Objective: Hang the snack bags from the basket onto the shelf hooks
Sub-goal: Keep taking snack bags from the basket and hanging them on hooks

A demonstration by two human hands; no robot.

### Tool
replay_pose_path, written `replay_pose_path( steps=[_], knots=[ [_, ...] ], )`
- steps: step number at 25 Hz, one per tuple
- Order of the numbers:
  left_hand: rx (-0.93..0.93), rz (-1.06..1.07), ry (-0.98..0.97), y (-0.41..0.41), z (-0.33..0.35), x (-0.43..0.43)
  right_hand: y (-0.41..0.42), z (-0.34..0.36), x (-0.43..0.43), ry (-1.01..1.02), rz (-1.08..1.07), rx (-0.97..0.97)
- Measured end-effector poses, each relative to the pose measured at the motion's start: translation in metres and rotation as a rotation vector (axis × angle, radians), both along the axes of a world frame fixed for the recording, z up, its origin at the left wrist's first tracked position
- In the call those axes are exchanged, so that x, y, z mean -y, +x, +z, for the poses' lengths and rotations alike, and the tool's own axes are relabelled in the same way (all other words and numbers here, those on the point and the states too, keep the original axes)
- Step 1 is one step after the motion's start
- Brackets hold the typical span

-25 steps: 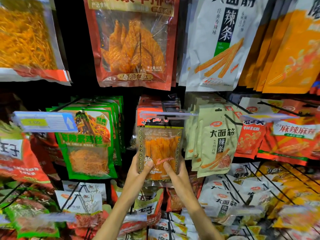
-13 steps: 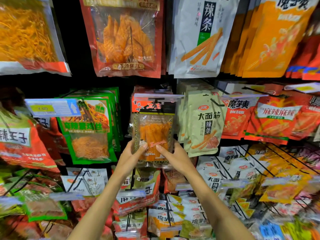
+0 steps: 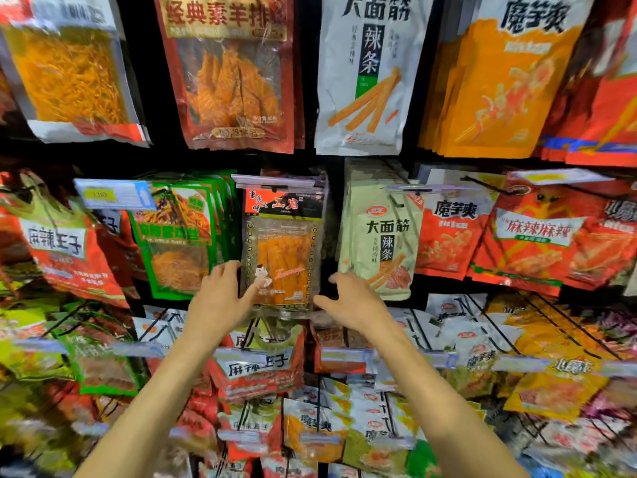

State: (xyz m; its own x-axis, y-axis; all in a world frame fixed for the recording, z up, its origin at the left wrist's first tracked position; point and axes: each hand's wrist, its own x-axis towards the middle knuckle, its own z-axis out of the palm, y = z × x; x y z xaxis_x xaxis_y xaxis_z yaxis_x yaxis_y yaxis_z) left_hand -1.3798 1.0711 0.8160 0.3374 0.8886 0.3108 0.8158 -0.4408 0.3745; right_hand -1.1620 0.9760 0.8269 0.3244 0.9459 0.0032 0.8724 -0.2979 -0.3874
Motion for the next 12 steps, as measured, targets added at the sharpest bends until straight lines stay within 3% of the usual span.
replay_pose_path(
  steps=[5, 12],
  knots=[
    [-0.281, 0.173, 0.174, -0.007, 0.014, 0.042, 0.016, 0.005, 0.041, 0.016, 0.081, 0.151],
    [-0.412, 0.067, 0.222, 0.052, 0.038, 0.094, 0.046, 0.010, 0.084, 0.033, 0.101, 0.170]
  ],
)
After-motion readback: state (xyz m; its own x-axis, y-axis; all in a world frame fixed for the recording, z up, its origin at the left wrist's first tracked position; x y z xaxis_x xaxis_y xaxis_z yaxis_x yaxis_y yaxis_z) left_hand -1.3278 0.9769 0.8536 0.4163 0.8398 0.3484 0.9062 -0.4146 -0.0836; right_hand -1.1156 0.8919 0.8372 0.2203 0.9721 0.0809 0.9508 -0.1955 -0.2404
